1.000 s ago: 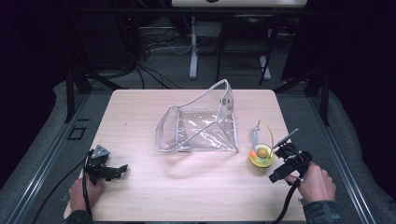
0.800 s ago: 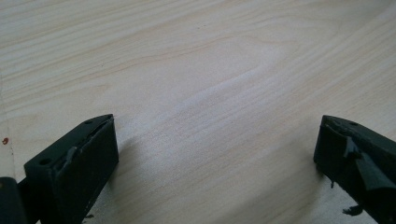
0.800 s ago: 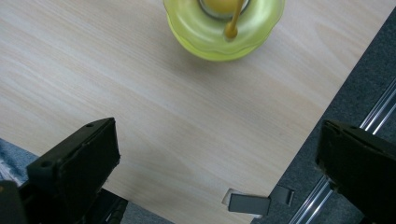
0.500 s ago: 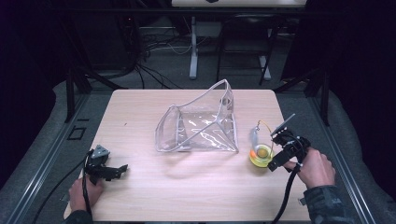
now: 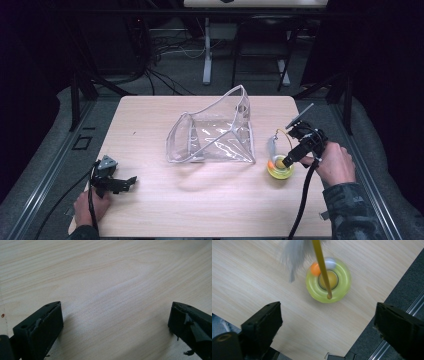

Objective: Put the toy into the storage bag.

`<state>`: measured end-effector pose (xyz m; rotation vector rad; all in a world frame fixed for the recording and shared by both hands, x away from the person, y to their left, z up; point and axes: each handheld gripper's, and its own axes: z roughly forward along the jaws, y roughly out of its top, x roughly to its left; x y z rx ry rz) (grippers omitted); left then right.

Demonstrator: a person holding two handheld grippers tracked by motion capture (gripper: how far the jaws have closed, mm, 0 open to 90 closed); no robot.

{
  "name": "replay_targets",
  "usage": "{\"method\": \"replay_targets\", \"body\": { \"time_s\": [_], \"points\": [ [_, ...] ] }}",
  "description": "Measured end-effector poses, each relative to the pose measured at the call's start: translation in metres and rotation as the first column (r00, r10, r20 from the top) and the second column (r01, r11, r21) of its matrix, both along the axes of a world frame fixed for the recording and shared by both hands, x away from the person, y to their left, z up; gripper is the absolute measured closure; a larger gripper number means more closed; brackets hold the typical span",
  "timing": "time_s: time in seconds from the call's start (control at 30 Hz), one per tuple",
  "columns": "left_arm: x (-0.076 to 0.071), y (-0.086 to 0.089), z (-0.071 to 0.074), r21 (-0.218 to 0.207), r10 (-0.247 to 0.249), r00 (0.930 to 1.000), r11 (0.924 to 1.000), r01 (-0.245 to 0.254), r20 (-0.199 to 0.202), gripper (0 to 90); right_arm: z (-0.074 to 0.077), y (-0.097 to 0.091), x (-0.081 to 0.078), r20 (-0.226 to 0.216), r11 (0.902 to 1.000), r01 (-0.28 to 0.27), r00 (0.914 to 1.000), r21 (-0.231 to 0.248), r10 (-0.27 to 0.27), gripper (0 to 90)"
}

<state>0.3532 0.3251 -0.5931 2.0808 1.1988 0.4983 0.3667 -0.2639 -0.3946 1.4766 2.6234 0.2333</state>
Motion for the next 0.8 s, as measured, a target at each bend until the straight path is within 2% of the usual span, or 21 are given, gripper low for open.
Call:
{"method": "replay_targets", "body": {
  "time_s": [0.1,0.27,0.37,0.5,0.53,0.8],
  "points": [
    [0.000,0.000,0.000,0.000,0.000,1.0000,1.0000,0.000,0.000,0.0,0.005,0.005,0.004,0.007,0.9999,-0.011,0.9999,-0.011,0.011,15.2],
    [0.000,0.000,0.000,0.000,0.000,1.0000,1.0000,0.000,0.000,0.0,0.013,0.015,0.008,0.007,0.9982,-0.054,0.9985,-0.027,0.054,44.8],
    [0.000,0.000,0.000,0.000,0.000,1.0000,1.0000,0.000,0.000,0.0,0.015,0.019,0.010,0.000,0.9960,-0.069,0.9976,-0.057,0.070,53.6],
    [0.000,0.000,0.000,-0.001,0.000,1.0000,1.0000,0.000,0.000,0.0,0.016,0.024,0.013,-0.020,0.9934,-0.087,0.9961,-0.076,0.085,60.0],
    [0.000,0.000,0.000,-0.001,0.000,1.0000,1.0000,0.000,0.000,0.0,0.016,0.025,0.014,-0.044,0.9918,-0.099,0.9945,-0.082,0.095,62.9],
    [0.000,0.000,0.000,-0.001,0.000,1.0000,1.0000,0.000,0.000,0.0,0.014,0.028,0.019,-0.061,0.9882,-0.116,0.9920,-0.100,0.110,75.0]
  ]
}}
